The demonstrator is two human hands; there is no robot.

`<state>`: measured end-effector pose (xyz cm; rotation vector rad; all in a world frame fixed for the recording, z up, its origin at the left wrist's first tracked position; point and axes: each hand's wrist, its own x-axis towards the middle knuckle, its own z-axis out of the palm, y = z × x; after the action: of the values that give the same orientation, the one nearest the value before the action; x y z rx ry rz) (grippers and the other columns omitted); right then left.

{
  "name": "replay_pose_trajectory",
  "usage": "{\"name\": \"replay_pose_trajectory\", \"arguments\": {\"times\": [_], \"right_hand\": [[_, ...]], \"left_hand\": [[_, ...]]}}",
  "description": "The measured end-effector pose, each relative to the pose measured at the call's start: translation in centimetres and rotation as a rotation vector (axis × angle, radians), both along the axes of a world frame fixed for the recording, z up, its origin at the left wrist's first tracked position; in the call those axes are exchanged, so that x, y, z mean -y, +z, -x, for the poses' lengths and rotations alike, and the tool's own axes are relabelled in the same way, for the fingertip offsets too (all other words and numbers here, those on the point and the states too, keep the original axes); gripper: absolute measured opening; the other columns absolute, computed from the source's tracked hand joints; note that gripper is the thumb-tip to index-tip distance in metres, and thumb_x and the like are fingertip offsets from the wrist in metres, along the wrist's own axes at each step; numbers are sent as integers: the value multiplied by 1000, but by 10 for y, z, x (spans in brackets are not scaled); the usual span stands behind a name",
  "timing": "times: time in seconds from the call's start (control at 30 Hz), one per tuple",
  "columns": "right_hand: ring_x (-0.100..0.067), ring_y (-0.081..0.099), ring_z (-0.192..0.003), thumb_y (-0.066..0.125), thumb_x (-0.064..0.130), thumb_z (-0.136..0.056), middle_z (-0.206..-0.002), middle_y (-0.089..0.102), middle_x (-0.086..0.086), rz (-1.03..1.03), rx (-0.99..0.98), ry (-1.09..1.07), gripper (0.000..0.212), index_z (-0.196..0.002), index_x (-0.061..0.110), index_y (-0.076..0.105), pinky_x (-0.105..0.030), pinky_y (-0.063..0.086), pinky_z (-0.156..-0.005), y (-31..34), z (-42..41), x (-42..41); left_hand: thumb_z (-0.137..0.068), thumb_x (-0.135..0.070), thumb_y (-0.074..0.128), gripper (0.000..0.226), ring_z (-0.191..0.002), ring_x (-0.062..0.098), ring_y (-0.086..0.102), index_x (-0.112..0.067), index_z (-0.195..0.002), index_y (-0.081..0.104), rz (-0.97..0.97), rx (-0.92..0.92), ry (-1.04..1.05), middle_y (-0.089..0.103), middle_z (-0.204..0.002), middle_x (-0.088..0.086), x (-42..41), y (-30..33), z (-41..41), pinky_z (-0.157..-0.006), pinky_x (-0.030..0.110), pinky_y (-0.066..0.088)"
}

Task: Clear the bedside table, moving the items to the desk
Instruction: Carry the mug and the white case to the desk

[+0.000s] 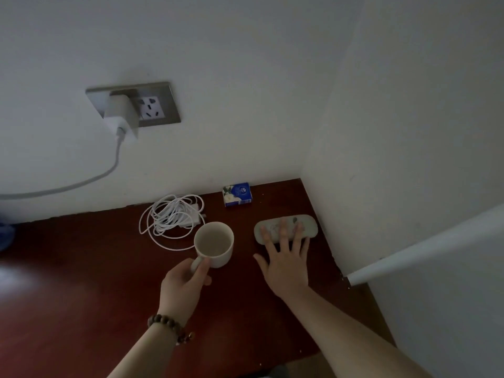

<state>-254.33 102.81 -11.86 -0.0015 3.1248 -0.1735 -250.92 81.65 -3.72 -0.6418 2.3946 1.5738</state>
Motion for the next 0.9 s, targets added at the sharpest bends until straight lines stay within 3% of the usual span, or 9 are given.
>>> {"name": "replay_pose_trajectory", "arguments": {"times": [0.1,0.23,0.43,0.57,0.77,0.9], "right_hand": [[-53,10,-137,19,61,-90,-156,9,-18,5,-16,-12,62,-147,37,15,-66,20,-107,0,24,-11],[-54,7,-137,19,58,-91,-155,5,-23,-4,-1,22,60,-147,36,15,-67,16,-107,-5,48,-16],[-52,2,-138,35,51,-93,-156,4,-21,60,-25,36,58,-147,36,17,-67,11,-108,-8,89,-15],[-47,-14,-138,35,54,-94,-156,-11,-14,88,-2,42,62,-146,40,5,-63,-2,-110,-7,110,-12],[-46,-23,-137,26,61,-92,-155,-21,-14,63,69,62,65,-142,43,-12,-61,-9,-109,0,126,-10],[-46,-23,-137,25,64,-91,-154,-24,-12,66,114,78,67,-144,42,-9,-61,-9,-110,5,127,-12]], "left_hand": [[-89,-44,59,31,-76,28,67,-17,-78,69,-5,4,32,73,-70,0,-2,0,-2,-76,50,54],[-89,-42,60,29,-74,25,67,-18,-77,70,-7,-5,61,72,-69,1,-2,-1,-8,-77,50,53],[-88,-43,61,24,-73,20,68,-30,-70,70,-4,-4,110,73,-70,1,2,-5,-13,-78,48,55],[-89,-40,61,28,-73,23,67,-18,-75,71,-6,-11,138,73,-68,2,3,-3,-15,-78,50,53],[-89,-38,61,31,-73,25,68,-12,-75,69,-17,-27,173,72,-68,3,4,-6,-20,-77,50,53],[-89,-39,60,28,-73,24,67,-17,-77,71,-23,-28,189,73,-69,3,7,-8,-25,-76,50,53]]}}
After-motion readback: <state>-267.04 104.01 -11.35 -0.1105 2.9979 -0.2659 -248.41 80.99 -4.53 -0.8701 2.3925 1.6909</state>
